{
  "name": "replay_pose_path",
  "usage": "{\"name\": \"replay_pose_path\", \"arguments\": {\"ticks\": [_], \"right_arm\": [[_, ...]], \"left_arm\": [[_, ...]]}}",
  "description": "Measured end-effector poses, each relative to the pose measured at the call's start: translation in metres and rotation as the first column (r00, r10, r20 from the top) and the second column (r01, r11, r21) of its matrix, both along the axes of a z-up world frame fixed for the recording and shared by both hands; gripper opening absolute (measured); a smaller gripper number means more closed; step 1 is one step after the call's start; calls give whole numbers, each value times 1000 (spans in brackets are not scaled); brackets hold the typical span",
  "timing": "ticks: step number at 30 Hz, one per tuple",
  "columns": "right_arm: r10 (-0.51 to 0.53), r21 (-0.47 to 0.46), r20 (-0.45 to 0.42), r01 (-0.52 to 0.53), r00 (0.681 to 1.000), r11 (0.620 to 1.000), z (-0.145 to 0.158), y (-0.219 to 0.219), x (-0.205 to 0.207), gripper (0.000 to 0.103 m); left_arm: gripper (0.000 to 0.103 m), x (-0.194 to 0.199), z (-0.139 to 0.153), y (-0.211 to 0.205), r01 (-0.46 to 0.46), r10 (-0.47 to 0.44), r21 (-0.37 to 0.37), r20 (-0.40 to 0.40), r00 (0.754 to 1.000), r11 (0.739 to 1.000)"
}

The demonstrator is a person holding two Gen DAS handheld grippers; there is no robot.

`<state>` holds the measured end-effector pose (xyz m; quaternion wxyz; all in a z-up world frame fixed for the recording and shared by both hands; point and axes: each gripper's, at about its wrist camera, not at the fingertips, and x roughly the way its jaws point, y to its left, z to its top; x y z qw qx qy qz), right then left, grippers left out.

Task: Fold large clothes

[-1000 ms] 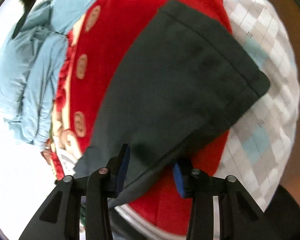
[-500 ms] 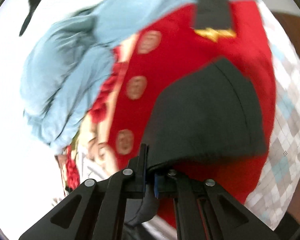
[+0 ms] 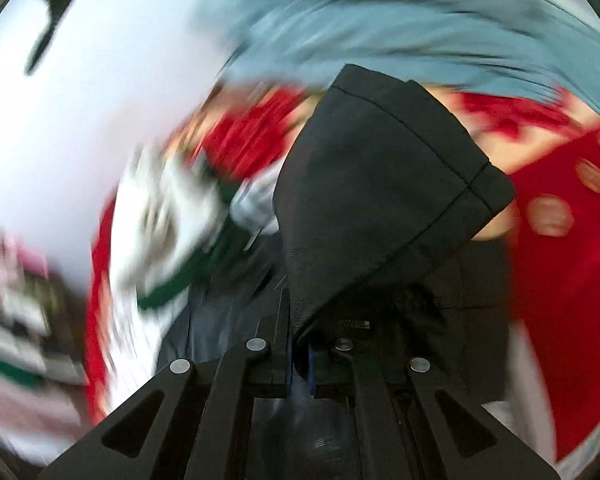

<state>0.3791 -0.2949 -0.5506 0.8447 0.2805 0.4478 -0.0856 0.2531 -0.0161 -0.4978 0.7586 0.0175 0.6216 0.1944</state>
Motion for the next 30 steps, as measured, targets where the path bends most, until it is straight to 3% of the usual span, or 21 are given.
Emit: {"name": "replay_pose_path", "arguments": {"ticks": [1, 3, 4, 5, 6, 7, 9, 11, 13, 15, 17, 19, 22, 23, 24, 26, 28, 29, 30], "right_arm": [[83, -59, -52, -87, 995, 994, -13, 34, 14, 5], [234, -142, -178, -260, 956, 955, -49, 103, 33, 5], [316, -175, -255, -365, 914, 915, -71, 137, 38, 10], [400, -180, -332, -474, 854, 862, -91, 170, 45, 12], [478, -159, -392, -570, 786, 806, -108, 202, 44, 22], [522, -147, -423, -625, 740, 767, -115, 226, 40, 37], [599, -73, -371, -665, 710, 743, -105, 247, 29, 46], [629, 7, -337, -667, 700, 745, -89, 252, 19, 46], [616, 73, -279, -624, 736, 778, -67, 248, 9, 47], [547, 105, -272, -541, 791, 834, -56, 236, 9, 47], [512, 137, -282, -494, 811, 858, -63, 217, 12, 47], [492, 165, -317, -464, 811, 870, -82, 208, 24, 47], [496, 218, -384, -445, 779, 868, -141, 216, 41, 47], [490, 235, -408, -430, 770, 872, -155, 214, 47, 47], [468, 228, -421, -409, 777, 884, -166, 217, 48, 47], [441, 236, -418, -374, 794, 897, -168, 218, 47, 47], [449, 274, -400, -363, 799, 891, -165, 218, 45, 47], [452, 294, -399, -356, 798, 887, -164, 216, 42, 47], [455, 310, -404, -349, 794, 884, -164, 212, 37, 47]], "left_arm": [[103, -5, -3, 15, -23, 23, 12, -9, 1000, 1000], [103, -19, -11, 49, -79, 80, 33, -37, 996, 996], [103, -26, -15, 66, -107, 109, 39, -56, 992, 994], [103, -37, -20, 88, -147, 150, 39, -82, 985, 988], [103, -43, -22, 102, -171, 174, 36, -96, 980, 985], [103, -51, -24, 117, -199, 201, 31, -110, 973, 980], [103, -73, -25, 147, -258, 258, 19, -131, 957, 966], [103, -91, -23, 173, -314, 311, -2, -144, 939, 949], [103, -108, -22, 200, -389, 378, -47, -151, 913, 920], [103, -125, -22, 223, -456, 439, -108, -150, 886, 883], [103, -138, -31, 244, -525, 503, -175, -154, 850, 833], [102, -155, -44, 260, -585, 561, -256, -165, 811, 770], [102, -185, -68, 280, -664, 653, -413, -191, 733, 624], [102, -198, -77, 283, -689, 698, -462, -189, 691, 558], [102, -205, -82, 282, -702, 720, -488, -193, 666, 518], [102, -222, -102, 284, -735, 770, -550, -236, 592, 397], [102, -239, -119, 285, -761, 821, -591, -274, 501, 267], [101, -250, -128, 288, -767, 850, -612, -285, 443, 194], [99, -257, -133, 291, -771, 869, -618, -283, 405, 158]]}}
